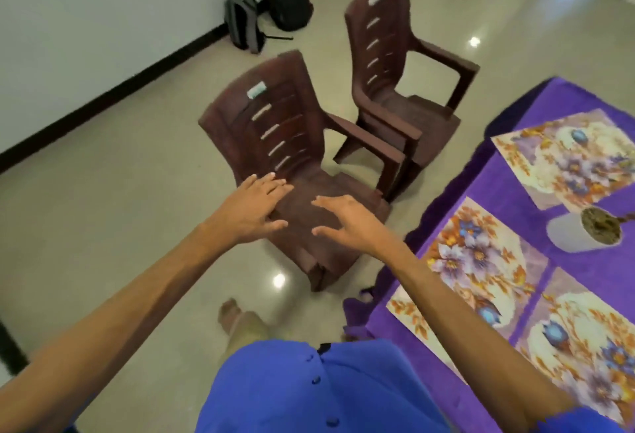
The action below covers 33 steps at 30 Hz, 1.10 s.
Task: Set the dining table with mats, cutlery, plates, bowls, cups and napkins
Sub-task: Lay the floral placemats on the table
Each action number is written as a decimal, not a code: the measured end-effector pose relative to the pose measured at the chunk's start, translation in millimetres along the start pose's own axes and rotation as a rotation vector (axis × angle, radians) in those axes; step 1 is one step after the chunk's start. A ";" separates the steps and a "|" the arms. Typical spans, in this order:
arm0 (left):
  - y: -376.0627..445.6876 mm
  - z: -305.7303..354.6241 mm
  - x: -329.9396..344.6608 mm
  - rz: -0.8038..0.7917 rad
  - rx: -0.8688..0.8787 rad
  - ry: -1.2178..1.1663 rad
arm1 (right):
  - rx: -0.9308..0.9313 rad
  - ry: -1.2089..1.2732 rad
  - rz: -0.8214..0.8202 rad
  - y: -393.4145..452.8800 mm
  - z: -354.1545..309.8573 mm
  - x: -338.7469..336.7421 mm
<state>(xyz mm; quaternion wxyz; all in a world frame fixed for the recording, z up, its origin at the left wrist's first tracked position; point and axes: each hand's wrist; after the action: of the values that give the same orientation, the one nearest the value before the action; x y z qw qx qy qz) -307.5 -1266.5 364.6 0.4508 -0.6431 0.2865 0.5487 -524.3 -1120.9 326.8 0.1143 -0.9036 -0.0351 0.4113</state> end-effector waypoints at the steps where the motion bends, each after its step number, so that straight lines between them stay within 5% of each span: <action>1: -9.0 -26.9 -2.0 0.000 -0.007 -0.004 | -0.031 -0.007 0.003 26.4 -18.0 3.6; 13: -58.5 -324.2 -47.9 0.113 -0.096 -0.075 | -0.216 -0.206 0.081 291.4 -249.2 -1.7; 33: 271.4 -717.2 -159.5 -0.001 0.052 -0.045 | 0.142 -0.006 0.129 709.4 -199.2 -153.6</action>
<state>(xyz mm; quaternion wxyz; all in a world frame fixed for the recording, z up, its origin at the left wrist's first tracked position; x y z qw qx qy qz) -258.1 -2044.6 440.2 0.4738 -0.6189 0.2902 0.5552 -497.6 -1869.6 399.4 0.1515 -0.8924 0.0520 0.4219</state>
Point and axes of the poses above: each hand's wrist, its own y-axis towards the middle knuckle, its own x-axis out of the palm, z = x × y, and after that the axes turned 10 degrees about y, right-handed
